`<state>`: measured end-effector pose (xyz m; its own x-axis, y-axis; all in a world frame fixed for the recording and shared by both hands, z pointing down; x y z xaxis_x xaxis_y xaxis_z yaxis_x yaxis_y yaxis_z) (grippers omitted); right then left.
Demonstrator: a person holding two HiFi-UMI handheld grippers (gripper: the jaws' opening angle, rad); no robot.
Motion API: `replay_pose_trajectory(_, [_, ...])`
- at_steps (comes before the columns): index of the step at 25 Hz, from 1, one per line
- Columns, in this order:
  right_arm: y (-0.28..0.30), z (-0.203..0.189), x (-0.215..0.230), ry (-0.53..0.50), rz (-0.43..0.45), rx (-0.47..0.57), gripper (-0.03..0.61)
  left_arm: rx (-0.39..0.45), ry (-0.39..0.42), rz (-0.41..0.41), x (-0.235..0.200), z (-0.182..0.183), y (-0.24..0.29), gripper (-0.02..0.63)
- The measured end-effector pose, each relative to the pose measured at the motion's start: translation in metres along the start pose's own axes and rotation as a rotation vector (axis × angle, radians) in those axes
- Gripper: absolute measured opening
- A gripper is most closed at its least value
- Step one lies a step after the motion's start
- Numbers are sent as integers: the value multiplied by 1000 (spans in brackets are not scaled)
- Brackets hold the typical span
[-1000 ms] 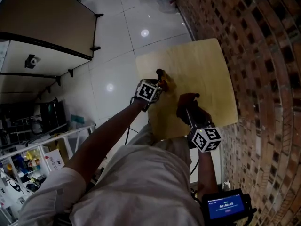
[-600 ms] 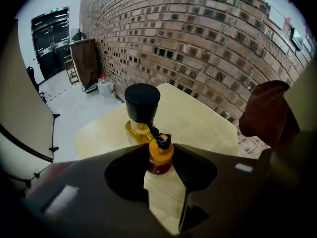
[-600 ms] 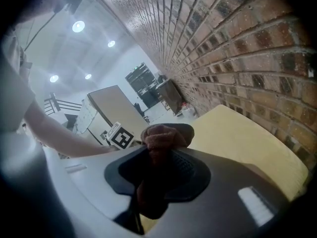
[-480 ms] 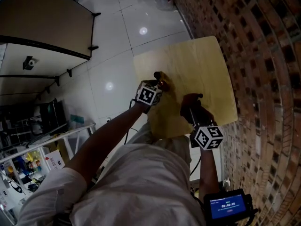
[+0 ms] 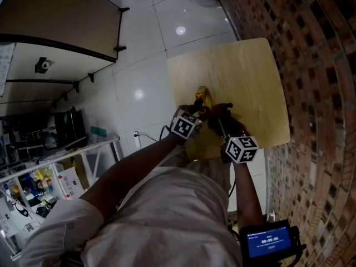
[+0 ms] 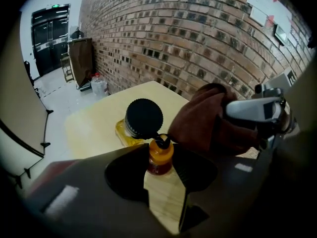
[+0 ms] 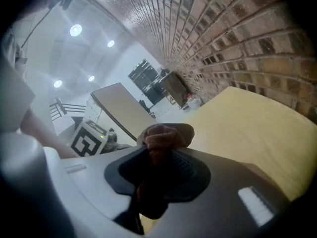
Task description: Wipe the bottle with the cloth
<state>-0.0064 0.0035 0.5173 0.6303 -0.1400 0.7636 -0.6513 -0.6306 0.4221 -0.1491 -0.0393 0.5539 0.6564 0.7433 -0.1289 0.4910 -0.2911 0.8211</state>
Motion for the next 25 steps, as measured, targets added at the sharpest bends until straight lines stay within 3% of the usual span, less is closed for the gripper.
replay_pose_trajectory(5, [24,-17,4,13,42,-22,98,17,11,-17,15,0,-7,167])
replay_pose_trajectory(10, [36,-35,9,24,27,-38,98,0,97,-40,27,-11,-1,167])
replay_pose_trajectory(15, [49,-44,22,1,-29,-28,98,-11,185,-46,35,-17,0,167])
replay_pose_trajectory(21, [65,-52,45,-9,-147,-35,97,-6,172,-27,34,-20,-2,167])
replay_pose_trajectory(25, [88,-78,72,-110,-275,-175,94,-28,191,-6,32,-27,-5,167])
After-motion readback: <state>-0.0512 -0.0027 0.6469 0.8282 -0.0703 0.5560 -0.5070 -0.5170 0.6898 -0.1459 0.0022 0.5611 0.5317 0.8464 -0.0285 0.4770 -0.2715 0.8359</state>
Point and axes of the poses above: the fingertips, and each gripper's own axes: y forward along the fingers, x to its right, z out of its top, the point moved 6 cm from there along -y, backward along the fingers, and after that the axes turned 11 degrees about y, right-handed, at the moved point
